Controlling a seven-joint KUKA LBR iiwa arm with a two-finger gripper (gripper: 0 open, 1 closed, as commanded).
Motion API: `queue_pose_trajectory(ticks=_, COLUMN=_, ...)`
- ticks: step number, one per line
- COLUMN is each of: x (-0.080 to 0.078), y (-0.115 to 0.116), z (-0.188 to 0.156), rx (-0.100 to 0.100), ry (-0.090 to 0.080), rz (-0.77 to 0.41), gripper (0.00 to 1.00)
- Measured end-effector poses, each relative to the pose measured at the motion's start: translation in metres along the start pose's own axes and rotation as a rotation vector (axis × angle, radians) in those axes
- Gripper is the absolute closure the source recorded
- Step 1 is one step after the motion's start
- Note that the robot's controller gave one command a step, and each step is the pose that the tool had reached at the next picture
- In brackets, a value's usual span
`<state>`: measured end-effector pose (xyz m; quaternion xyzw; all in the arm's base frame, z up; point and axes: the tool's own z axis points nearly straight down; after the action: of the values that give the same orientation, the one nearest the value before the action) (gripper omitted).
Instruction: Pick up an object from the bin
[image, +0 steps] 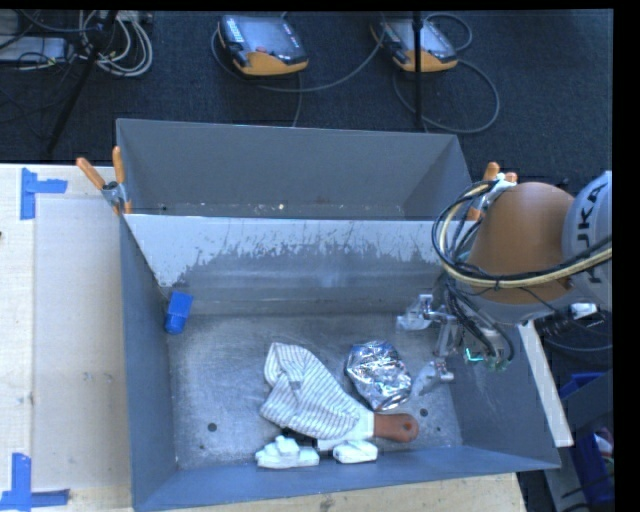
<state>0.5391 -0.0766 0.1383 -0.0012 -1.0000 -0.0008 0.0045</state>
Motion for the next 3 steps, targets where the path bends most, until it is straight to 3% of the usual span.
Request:
queue_pose_trajectory(ticks=1, x=-0.002, y=0.0, z=-0.004, rx=0.001, ry=-0.007, rz=-0.002, gripper=0.0)
queue_pose_trajectory(ticks=2, x=0.009, y=0.004, z=0.059, rx=0.011, ry=-0.025, rz=-0.4, gripper=1.0)
queue_pose_trajectory(ticks=3, x=0.009, y=0.004, z=0.059, rx=0.011, ry=-0.025, rz=-0.401, gripper=1.0)
